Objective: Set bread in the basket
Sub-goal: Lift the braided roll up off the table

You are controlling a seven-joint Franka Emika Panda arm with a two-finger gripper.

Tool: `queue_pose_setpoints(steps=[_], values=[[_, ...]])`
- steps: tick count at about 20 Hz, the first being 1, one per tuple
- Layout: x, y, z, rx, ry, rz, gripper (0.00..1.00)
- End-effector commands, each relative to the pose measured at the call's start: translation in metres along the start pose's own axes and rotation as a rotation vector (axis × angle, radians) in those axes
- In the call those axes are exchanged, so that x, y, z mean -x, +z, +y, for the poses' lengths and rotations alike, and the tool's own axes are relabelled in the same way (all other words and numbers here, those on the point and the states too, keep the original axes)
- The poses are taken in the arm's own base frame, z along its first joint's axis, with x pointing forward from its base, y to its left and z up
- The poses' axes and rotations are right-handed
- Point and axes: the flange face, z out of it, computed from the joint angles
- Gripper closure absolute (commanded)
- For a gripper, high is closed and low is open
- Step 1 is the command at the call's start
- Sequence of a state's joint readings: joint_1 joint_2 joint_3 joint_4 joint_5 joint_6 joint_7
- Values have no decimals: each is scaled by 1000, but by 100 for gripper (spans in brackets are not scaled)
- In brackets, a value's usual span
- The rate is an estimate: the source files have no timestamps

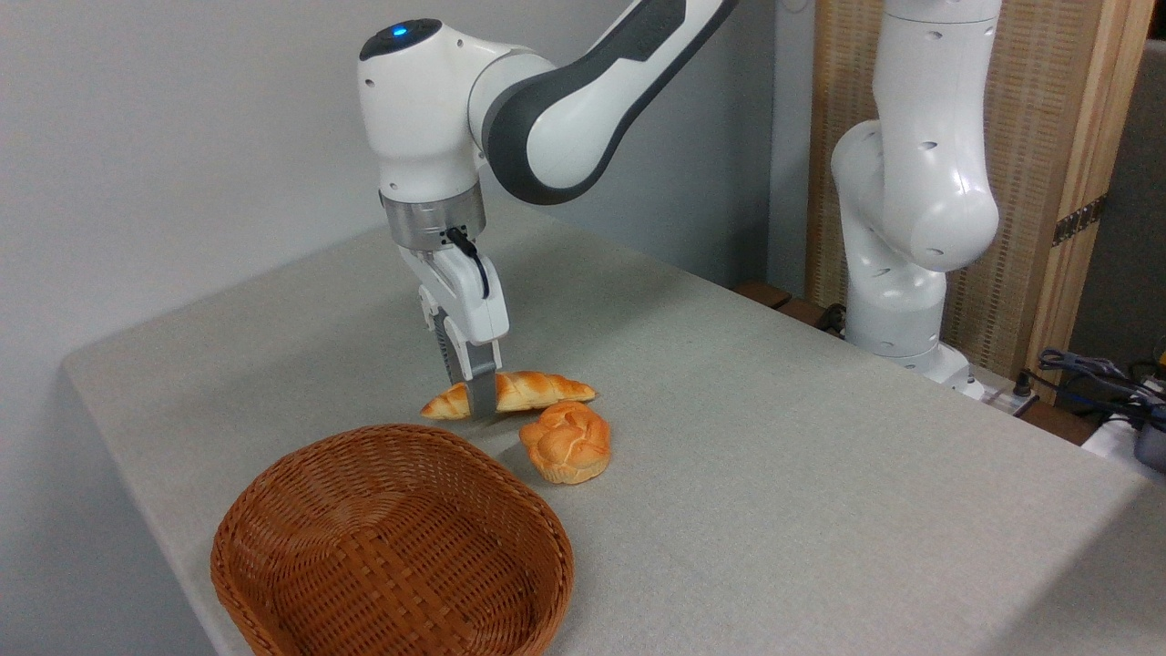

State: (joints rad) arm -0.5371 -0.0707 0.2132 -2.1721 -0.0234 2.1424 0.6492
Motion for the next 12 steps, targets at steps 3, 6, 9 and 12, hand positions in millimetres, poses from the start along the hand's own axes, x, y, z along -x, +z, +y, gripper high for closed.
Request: queue_pose_setpoints(steps=[3,6,9,12], values=[[-3,-16,11,4,20,21,88],[-3,-22,10,-2,17,32,89],[0,-30,10,-5,14,41,89],[-2,-53,1,-12,3,55,88]])
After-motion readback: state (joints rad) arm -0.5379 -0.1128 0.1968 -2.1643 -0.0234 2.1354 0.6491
